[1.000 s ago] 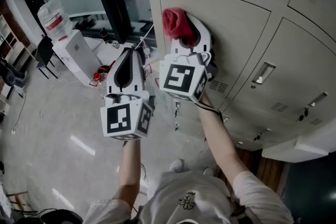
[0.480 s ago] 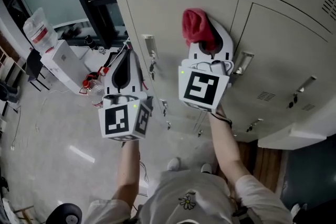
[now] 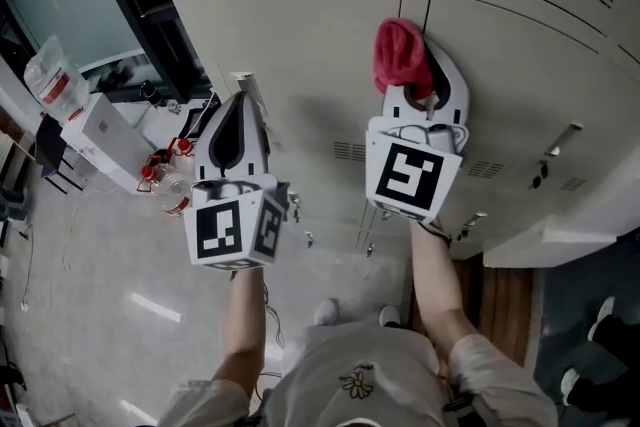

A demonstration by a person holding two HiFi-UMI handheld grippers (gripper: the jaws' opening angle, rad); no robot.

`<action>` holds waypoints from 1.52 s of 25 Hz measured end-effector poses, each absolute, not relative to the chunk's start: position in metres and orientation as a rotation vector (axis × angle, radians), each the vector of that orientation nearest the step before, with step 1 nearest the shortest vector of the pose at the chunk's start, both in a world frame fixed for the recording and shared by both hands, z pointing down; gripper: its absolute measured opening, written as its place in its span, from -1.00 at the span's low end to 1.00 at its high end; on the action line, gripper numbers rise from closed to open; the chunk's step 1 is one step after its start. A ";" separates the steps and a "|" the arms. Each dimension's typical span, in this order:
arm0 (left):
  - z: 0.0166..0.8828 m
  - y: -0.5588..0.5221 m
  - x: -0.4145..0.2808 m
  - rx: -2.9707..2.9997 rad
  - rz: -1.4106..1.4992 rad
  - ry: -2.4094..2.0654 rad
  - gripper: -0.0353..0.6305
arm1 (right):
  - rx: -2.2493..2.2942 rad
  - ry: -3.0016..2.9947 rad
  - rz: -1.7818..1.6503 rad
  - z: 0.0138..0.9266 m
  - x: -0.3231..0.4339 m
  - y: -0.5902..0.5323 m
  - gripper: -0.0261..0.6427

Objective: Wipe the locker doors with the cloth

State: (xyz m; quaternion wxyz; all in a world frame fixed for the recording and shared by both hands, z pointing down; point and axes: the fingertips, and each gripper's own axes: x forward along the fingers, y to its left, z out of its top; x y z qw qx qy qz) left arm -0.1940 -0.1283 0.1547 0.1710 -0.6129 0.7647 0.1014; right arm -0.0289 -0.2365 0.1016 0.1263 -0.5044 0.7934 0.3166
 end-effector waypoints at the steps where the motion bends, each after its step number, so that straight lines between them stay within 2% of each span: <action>1: 0.154 -0.128 -0.193 -1.741 0.293 2.170 -0.85 | -1.470 2.308 0.919 0.102 -0.027 -0.237 -0.83; 17: 0.159 -0.098 -0.221 -1.656 0.310 2.236 -0.85 | -1.395 2.335 0.755 0.101 -0.036 -0.227 -0.83; 26: 0.176 -0.078 -0.256 -1.640 0.292 2.278 -0.84 | -1.005 2.506 0.784 0.130 -0.156 -0.168 -0.83; 38: 0.198 -0.046 -0.313 -1.599 0.228 2.309 -0.85 | -0.946 2.668 0.713 0.185 -0.270 -0.166 -0.83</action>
